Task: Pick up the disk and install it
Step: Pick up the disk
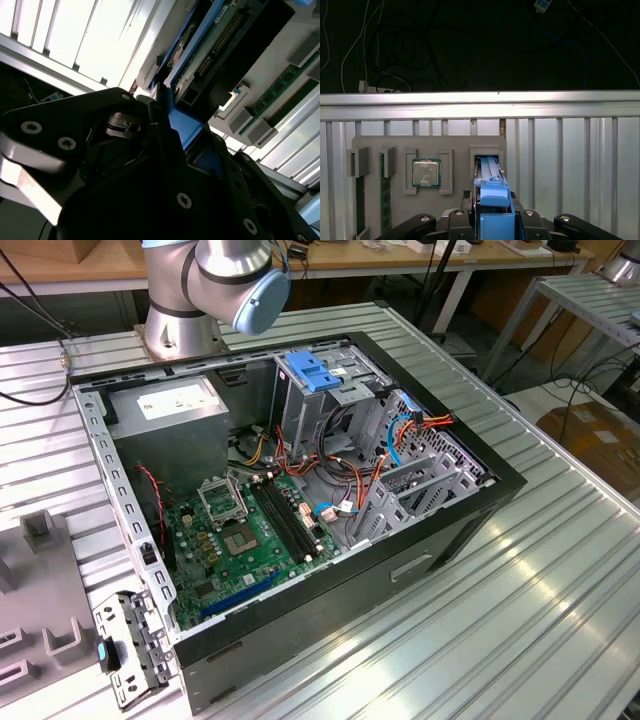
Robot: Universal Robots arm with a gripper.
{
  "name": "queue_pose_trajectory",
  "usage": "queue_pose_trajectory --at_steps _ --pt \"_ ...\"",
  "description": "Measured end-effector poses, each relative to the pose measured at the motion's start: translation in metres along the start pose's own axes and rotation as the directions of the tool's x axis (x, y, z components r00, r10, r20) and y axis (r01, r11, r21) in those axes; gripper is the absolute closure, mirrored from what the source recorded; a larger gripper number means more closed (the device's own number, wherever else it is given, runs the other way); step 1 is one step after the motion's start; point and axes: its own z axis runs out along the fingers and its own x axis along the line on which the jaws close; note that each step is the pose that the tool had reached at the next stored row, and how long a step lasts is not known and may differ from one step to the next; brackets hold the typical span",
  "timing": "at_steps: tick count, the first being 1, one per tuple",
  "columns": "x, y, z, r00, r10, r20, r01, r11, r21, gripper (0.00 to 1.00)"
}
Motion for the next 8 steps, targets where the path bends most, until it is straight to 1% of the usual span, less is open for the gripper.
queue_pose_trajectory --at_steps 8 --pt "0.0000 0.0000 0.0000 1.0000 0.001 0.0000 -0.001 1.0000 0.0001 0.63"
